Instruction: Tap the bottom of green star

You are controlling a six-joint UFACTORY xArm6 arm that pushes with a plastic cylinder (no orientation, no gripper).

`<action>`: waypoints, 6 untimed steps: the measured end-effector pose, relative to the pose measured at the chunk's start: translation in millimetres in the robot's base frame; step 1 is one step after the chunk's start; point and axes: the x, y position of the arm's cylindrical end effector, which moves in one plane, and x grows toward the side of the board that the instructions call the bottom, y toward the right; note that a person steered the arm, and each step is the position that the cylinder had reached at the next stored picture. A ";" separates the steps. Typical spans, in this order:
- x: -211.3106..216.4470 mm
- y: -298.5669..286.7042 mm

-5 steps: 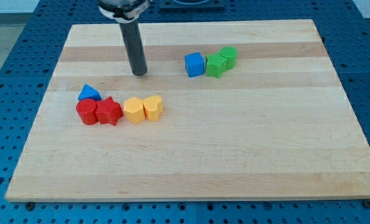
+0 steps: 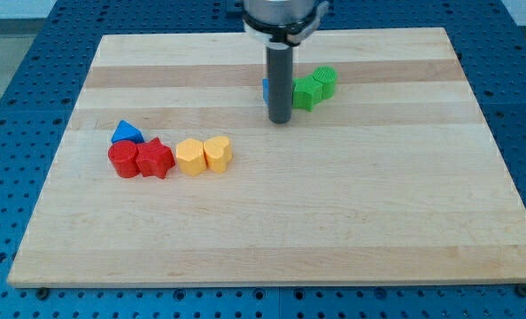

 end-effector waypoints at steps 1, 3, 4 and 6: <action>-2.6 31.6; -23.0 42.4; -28.8 46.8; -30.2 33.4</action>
